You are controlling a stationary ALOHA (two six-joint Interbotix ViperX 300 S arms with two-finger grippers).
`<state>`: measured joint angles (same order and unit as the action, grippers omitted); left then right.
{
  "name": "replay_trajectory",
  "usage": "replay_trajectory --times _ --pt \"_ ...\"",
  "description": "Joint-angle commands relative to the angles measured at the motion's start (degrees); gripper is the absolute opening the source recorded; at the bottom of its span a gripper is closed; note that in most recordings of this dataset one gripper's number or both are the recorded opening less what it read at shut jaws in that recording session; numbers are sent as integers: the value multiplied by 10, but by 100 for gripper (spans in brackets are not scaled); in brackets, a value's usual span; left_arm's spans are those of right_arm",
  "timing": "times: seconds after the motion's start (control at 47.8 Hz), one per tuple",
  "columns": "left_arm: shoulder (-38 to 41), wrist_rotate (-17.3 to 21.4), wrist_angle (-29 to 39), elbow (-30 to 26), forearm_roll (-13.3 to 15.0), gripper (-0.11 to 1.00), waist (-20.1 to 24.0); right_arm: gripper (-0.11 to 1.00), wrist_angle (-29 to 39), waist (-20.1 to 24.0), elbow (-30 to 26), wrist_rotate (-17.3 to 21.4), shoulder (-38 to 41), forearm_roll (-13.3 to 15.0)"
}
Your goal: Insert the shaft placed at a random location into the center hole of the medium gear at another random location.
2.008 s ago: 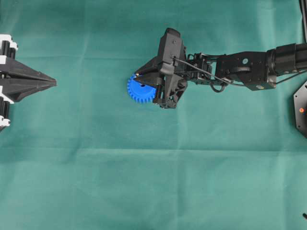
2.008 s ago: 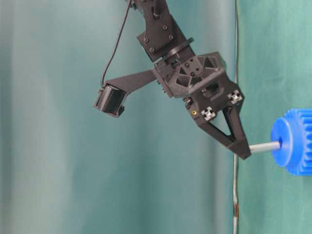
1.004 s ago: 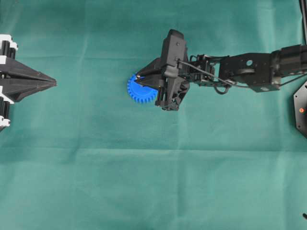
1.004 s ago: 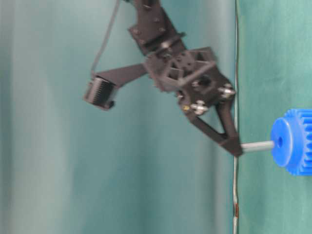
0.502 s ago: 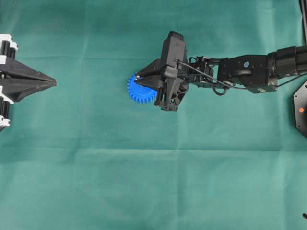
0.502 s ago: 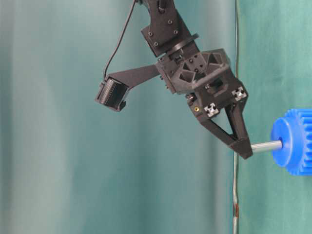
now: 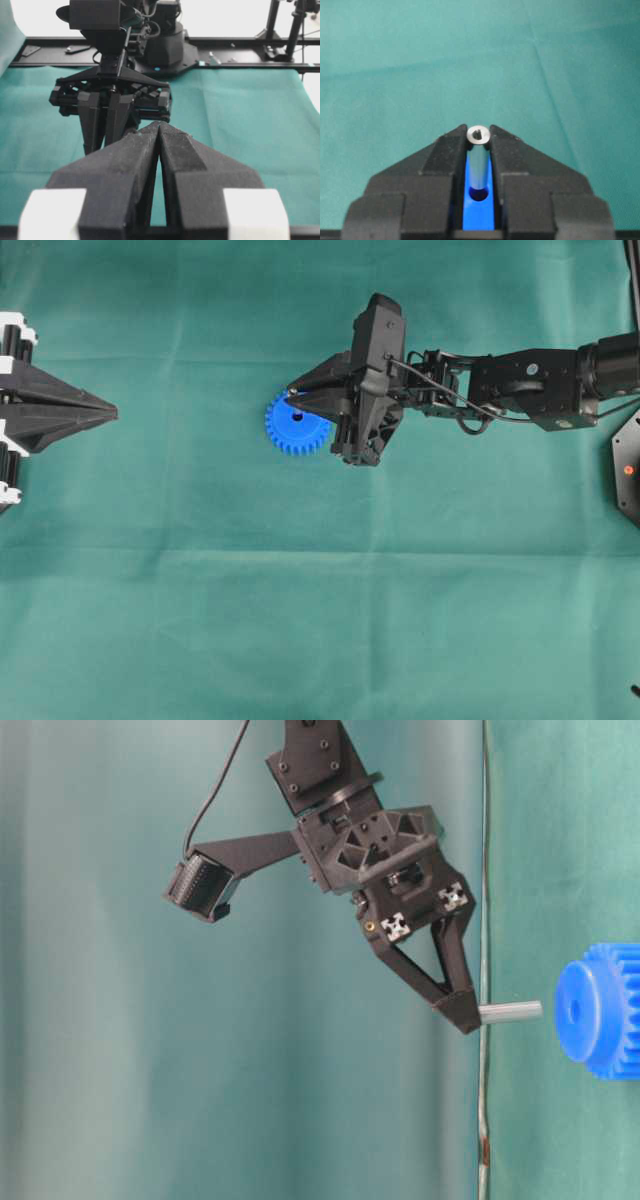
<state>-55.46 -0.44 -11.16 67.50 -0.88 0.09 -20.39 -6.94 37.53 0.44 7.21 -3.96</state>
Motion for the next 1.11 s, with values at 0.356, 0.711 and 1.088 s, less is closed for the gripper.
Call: replay_trajectory --times 0.356,0.711,1.088 --pt "4 1 -4 -15 -2 0 -1 13 -25 2 -8 -3 23 -3" --pt "4 1 -4 -15 -2 0 -1 13 -30 2 -9 -1 42 -5" --pt "5 1 -4 -14 -2 0 -1 13 -27 7 -10 3 60 -5"
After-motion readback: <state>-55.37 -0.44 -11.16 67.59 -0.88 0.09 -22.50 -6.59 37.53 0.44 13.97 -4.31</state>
